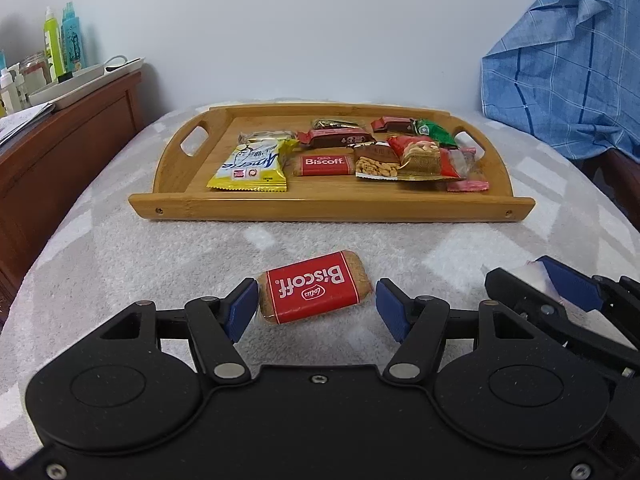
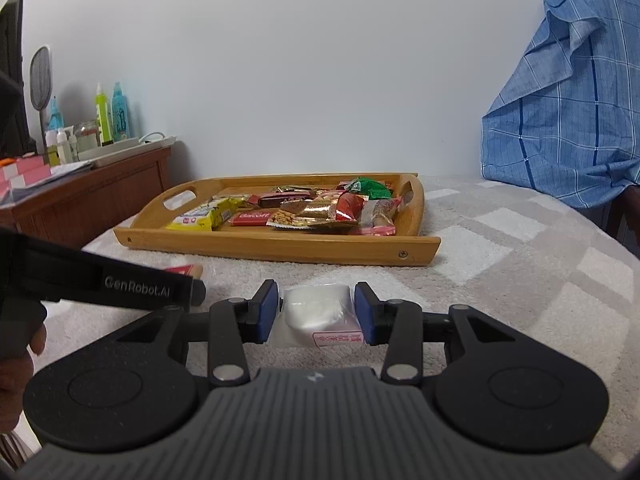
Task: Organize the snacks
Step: 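Grasp the red Biscoff cookie with the left tool while the right tool grasps the white pouch, then carry the Biscoff cookie and white pouch over the wooden tray and lower them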
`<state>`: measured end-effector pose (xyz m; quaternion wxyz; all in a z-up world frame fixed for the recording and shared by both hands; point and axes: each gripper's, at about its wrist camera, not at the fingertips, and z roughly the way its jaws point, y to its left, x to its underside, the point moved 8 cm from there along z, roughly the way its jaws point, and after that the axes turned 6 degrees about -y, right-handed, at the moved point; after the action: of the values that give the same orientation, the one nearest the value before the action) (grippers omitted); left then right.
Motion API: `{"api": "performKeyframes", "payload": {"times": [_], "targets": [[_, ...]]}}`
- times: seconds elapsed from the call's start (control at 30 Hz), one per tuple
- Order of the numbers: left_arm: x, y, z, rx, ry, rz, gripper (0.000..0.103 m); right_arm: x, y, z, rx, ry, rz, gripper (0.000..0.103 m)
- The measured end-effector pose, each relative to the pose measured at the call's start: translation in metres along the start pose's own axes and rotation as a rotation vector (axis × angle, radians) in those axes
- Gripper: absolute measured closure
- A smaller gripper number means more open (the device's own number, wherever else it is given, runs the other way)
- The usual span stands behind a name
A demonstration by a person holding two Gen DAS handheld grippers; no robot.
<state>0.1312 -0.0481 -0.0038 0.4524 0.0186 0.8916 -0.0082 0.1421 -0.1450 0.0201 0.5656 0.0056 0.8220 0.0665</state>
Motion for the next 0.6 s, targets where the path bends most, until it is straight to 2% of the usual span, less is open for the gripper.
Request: {"api": "performKeyframes", "payload": {"times": [0.13,0.27,0.47,0.6], "targets": [[-0.011,0.005,-0.011,0.02,-0.012,-0.002,0.04,-0.01,-0.001,-0.003,0.002,0.011,0.014,0.058],[-0.029,0.011,-0.022,0.045,-0.026,-0.003,0.04,-0.027,-0.001,-0.008,0.005,0.04,0.085,0.059],[-0.063,0.025,-0.037,0.07,-0.058,0.009,0.04,-0.075,0.005,-0.017,0.025,-0.001,0.121,0.059],[-0.088,0.035,-0.044,0.071,-0.102,0.014,0.04,-0.115,0.015,-0.013,-0.004,-0.039,0.126,0.059]]}}
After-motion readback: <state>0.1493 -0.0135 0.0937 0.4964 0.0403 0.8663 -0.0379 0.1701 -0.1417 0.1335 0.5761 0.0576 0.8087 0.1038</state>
